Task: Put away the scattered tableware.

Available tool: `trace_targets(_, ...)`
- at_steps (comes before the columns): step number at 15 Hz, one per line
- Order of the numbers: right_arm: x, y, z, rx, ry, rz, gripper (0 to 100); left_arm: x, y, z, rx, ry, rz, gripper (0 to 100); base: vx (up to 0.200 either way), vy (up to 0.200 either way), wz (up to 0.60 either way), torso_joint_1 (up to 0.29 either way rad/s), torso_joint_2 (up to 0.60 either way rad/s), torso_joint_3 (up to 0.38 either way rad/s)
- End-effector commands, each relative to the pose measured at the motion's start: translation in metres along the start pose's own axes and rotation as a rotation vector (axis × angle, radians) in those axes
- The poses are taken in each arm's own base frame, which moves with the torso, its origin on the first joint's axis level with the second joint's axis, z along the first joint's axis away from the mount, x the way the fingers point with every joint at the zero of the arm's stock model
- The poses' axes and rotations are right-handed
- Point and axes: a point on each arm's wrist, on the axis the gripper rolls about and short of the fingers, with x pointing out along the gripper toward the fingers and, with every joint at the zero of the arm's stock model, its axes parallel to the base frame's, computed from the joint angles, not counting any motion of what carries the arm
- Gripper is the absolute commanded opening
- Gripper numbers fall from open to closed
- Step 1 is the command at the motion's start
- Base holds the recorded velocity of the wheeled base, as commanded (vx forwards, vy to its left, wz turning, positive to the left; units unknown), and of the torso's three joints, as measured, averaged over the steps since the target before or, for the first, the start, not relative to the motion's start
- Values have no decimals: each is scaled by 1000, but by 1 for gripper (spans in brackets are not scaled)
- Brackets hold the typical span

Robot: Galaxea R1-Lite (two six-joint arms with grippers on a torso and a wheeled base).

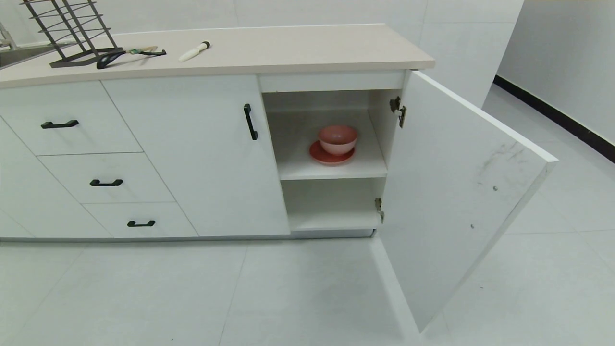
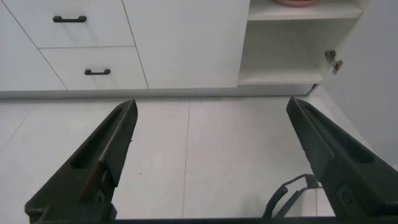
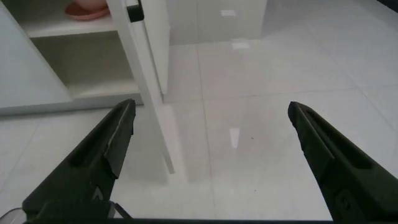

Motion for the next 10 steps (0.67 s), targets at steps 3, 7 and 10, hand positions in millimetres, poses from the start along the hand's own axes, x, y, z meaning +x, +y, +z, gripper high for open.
trace_targets(3, 0, 0, 0, -18, 6, 7, 0, 0, 0, 0, -1, 1, 3, 100, 0, 0, 0, 0, 0, 0)
trace_targets(7, 0, 0, 0, -10, 1, 6, 0, 0, 0, 0, -6, 1, 1, 100, 0, 0, 0, 0, 0, 0)
trace_targets(10, -2, 1, 51, 2, -234, 35, 0, 0, 0, 0, -4, 1, 1, 100, 0, 0, 0, 0, 0, 0)
